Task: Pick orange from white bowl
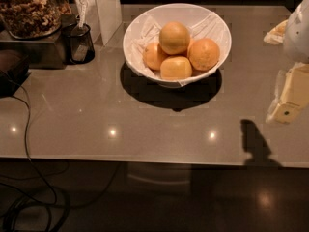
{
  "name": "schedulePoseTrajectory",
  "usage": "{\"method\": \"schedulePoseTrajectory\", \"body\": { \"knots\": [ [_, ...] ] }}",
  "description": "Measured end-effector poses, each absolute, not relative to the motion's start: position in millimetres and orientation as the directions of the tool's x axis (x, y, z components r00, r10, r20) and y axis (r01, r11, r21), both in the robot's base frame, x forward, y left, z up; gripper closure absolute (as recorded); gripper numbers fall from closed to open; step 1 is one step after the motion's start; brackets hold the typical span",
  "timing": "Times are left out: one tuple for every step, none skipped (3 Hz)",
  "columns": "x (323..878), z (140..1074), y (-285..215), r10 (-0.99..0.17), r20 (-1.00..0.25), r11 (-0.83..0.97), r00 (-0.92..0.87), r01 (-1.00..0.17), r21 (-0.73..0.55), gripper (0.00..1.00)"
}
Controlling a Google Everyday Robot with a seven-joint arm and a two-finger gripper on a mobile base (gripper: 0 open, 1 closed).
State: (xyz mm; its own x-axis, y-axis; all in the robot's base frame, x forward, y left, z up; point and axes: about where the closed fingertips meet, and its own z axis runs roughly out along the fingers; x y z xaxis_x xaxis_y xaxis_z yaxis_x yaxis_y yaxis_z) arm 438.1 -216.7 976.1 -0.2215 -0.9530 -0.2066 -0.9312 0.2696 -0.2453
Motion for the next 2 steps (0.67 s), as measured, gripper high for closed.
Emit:
{"method": "schedulePoseTrajectory", "body": {
  "knots": [
    [439.8, 977.1, -216.4, -0.952, -0.211, 0.271, -0.221, -0.93, -0.247, 0.0],
    [455.6, 985.6, -213.3, -0.943, -0.254, 0.28, -0.214, -0.924, -0.262, 0.0]
  ]
}}
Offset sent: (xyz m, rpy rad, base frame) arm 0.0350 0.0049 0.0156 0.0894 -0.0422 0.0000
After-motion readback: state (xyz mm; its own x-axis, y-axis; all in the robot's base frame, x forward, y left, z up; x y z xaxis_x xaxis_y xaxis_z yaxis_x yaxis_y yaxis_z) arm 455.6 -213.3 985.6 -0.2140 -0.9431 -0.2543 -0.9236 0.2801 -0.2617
